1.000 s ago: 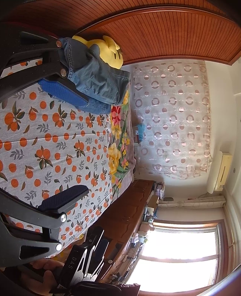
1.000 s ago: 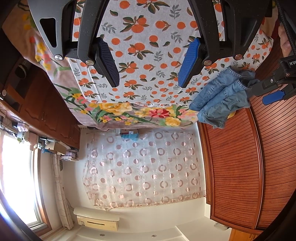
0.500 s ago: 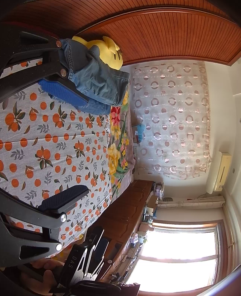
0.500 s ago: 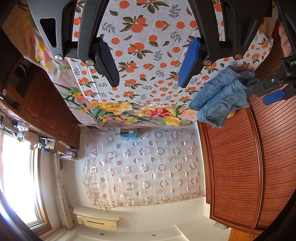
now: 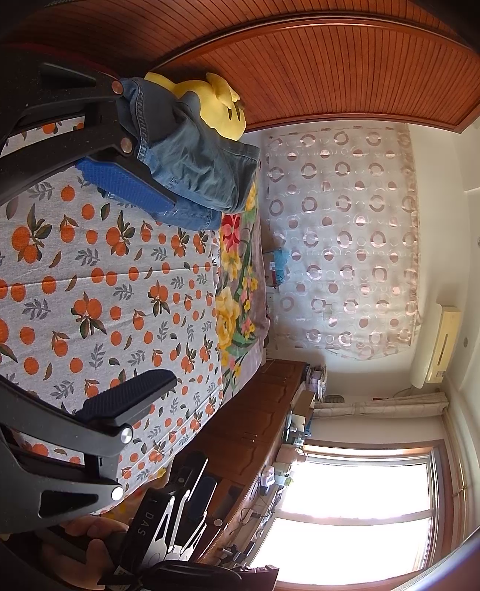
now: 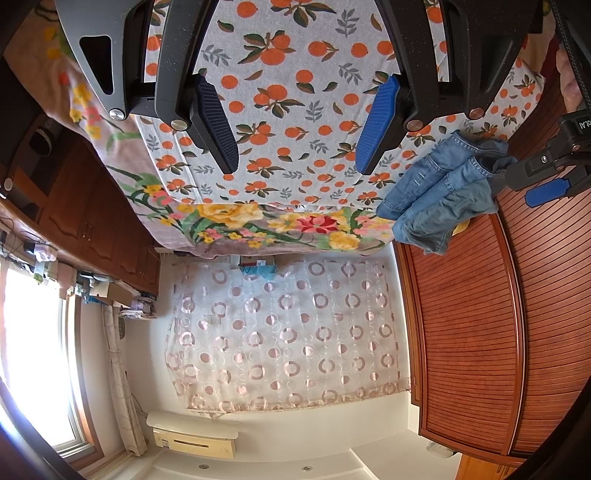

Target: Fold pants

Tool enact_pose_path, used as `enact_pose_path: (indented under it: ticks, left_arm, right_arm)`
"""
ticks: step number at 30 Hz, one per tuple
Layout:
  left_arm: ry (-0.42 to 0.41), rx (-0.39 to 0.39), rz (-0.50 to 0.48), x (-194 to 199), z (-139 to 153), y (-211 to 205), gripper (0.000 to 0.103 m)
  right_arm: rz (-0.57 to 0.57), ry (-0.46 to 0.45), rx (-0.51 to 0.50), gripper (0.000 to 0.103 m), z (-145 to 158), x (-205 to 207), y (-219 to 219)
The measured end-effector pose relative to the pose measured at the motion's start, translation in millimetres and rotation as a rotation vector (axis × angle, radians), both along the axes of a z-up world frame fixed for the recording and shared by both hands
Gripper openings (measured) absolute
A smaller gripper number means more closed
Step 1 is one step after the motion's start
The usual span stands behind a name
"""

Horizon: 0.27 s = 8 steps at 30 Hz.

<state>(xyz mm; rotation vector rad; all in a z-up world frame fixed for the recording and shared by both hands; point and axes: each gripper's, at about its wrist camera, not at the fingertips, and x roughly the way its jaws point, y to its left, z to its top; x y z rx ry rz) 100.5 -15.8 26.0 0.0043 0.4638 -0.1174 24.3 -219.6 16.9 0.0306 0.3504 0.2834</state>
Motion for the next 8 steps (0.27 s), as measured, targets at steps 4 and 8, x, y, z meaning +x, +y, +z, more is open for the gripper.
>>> enact_pose_path:
  ticks: [4,8]
  left_arm:
    - [-0.001,-0.001,0.0,0.0,0.1,0.1,0.088]
    - [0.0,0.001,0.001,0.0,-0.1,0.1,0.088]
  right_arm:
    - [-0.001,0.001,0.0,0.068,0.4,-0.3,0.5]
    - [0.001,0.001,0.0,0.068,0.2,-0.3,0.6]
